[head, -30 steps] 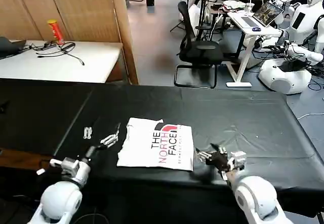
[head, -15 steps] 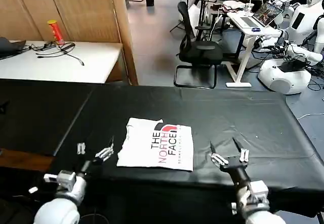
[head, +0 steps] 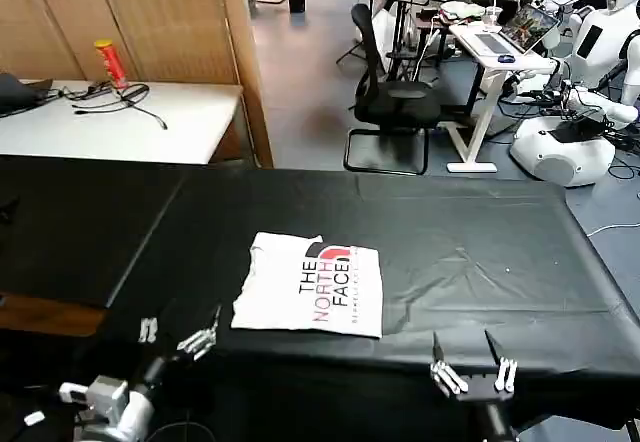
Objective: Fold and organize the clothes.
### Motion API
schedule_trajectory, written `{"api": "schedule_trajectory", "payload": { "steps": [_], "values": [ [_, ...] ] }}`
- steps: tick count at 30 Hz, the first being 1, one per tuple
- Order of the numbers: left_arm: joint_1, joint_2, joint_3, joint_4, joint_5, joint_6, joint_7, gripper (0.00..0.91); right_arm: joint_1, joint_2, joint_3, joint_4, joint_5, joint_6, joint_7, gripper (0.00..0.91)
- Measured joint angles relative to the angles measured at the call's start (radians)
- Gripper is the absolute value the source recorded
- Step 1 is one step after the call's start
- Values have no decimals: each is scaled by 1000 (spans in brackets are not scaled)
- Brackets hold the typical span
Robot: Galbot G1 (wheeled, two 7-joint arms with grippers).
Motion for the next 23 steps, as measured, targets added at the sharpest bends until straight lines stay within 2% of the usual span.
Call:
{"api": "schedule_trajectory", "payload": {
  "steps": [4,12,23],
  "values": [
    [59,6,-17,-11,-29,-2,-9,878,-56,5,-12,23,10,-34,26,878],
    [143,19,-67,-52,-108,73,-31,878,-131,16,-42,60,35,-130,60,878],
    [151,23,-94,-61,-135,84,-28,878,-147,18,-44,65,35,-136,60,878]
  ]
}}
